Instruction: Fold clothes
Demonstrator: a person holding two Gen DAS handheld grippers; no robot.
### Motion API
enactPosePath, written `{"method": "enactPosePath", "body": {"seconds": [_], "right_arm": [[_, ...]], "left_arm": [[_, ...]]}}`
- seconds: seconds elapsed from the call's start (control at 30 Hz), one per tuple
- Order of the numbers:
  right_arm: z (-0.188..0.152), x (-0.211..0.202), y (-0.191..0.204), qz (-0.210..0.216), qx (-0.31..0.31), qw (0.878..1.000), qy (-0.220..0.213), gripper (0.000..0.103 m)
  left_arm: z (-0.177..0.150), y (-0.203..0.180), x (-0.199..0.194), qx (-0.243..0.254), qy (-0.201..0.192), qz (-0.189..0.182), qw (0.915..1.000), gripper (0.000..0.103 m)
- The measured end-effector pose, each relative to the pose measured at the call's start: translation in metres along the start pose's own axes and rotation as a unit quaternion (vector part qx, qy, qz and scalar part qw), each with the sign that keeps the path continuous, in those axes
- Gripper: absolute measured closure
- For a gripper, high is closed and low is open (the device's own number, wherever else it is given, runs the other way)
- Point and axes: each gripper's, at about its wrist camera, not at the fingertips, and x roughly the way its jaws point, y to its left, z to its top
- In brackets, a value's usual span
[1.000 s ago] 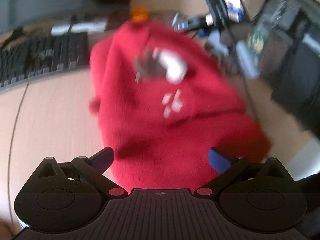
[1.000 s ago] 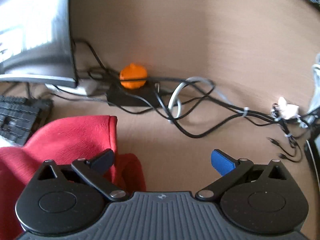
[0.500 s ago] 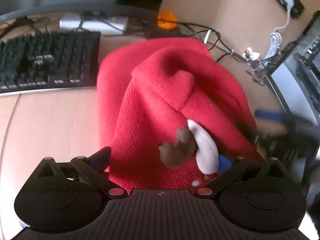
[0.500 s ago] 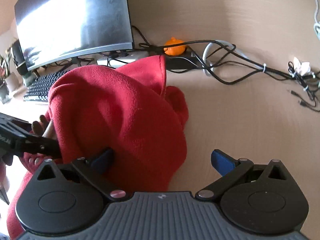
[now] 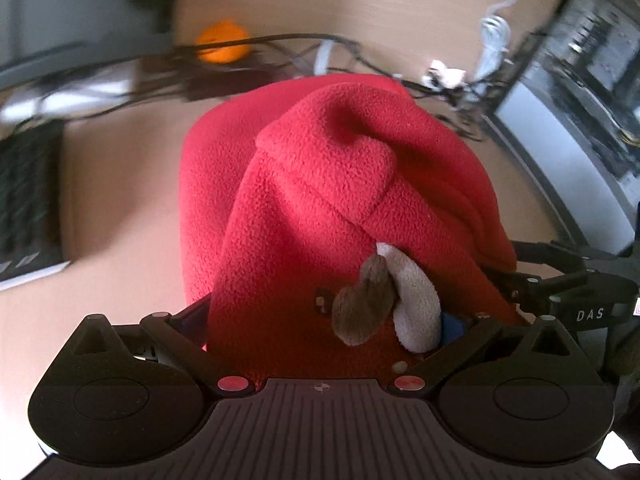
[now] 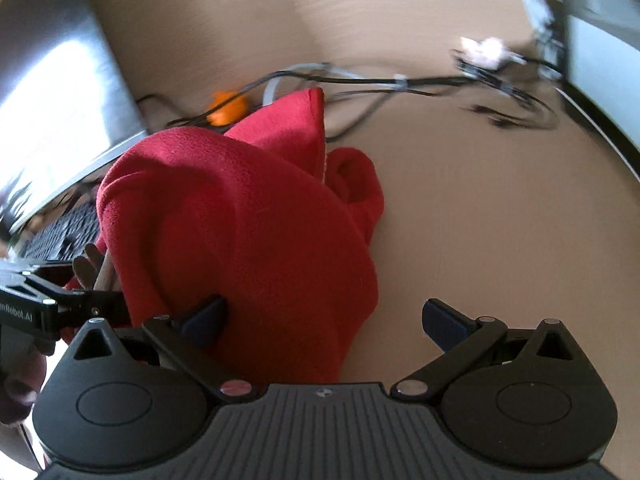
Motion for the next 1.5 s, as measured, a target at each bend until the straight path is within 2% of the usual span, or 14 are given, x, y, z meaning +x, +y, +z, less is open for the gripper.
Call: {"method": "enactPosePath", "body": {"seconds": [0.17,0.33,0.47,0.53,0.63,0.7,0.77,0.87,0.93,1.0,1.1,1.23,1.4,1.5], "right_arm": [[-0.022,-0.022,0.003,-0.032,0.07,0.997,-0.019,0.0],[-0.025,-0.048,0.01,-0.043,0.146,0.986,-0.064,0.0],[-0.019,-0.038,0.011,-0.048,0.208,0.975,-0.063,0.0],[-0.016,-0.034,0.016,-0.024,0.225,0.972,-0.059,0.0],[-0.005,-0.032,0.039,0.002,0.185,0.981,-0.055,0.0],[0.001,-0.024,0.057,-0.017,0.134,0.99,-0.037,0.0],[0.001,-0.013,0.072,-0.047,0.084,0.995,-0.013,0.0],[-0.001,-0.012,0.088,-0.074,0.024,0.997,-0.009,0.0],[-0.001,-0.02,0.092,-0.079,0.0,0.997,-0.015,0.0],[0.002,-0.037,0.08,-0.062,0.014,0.997,-0.032,0.0],[0.002,-0.054,0.053,-0.036,0.063,0.996,-0.044,0.0],[0.005,-0.034,0.027,-0.028,0.087,0.996,-0.02,0.0],[0.015,-0.004,0.003,0.053,0.133,0.989,0.02,0.0],[0.016,0.005,-0.001,0.073,0.128,0.988,0.038,0.0]], "left_arm": [[0.004,-0.007,0.007,0.036,-0.007,-0.042,0.9984,0.0],[-0.004,0.027,-0.02,0.012,-0.015,-0.113,0.9934,0.0],[-0.017,0.046,-0.028,0.025,-0.023,-0.104,0.994,0.0],[-0.022,0.046,-0.026,0.018,-0.019,-0.128,0.9914,0.0],[-0.034,0.023,-0.046,0.068,-0.023,-0.211,0.9749,0.0],[-0.05,0.007,-0.067,0.142,-0.039,-0.226,0.9629,0.0],[-0.059,0.006,-0.081,0.167,-0.043,-0.23,0.9577,0.0],[-0.052,0.034,-0.091,0.109,-0.052,-0.227,0.9665,0.0],[-0.038,0.053,-0.09,0.051,-0.06,-0.198,0.977,0.0],[-0.021,0.062,-0.077,0.006,-0.049,-0.157,0.9864,0.0],[-0.002,0.06,-0.046,0.0,-0.015,-0.107,0.9941,0.0],[0.002,0.056,-0.017,0.015,0.022,-0.122,0.9922,0.0],[0.001,0.067,-0.003,-0.025,0.043,-0.18,0.9824,0.0],[0.004,0.063,0.005,-0.032,0.049,-0.186,0.9809,0.0]]}}
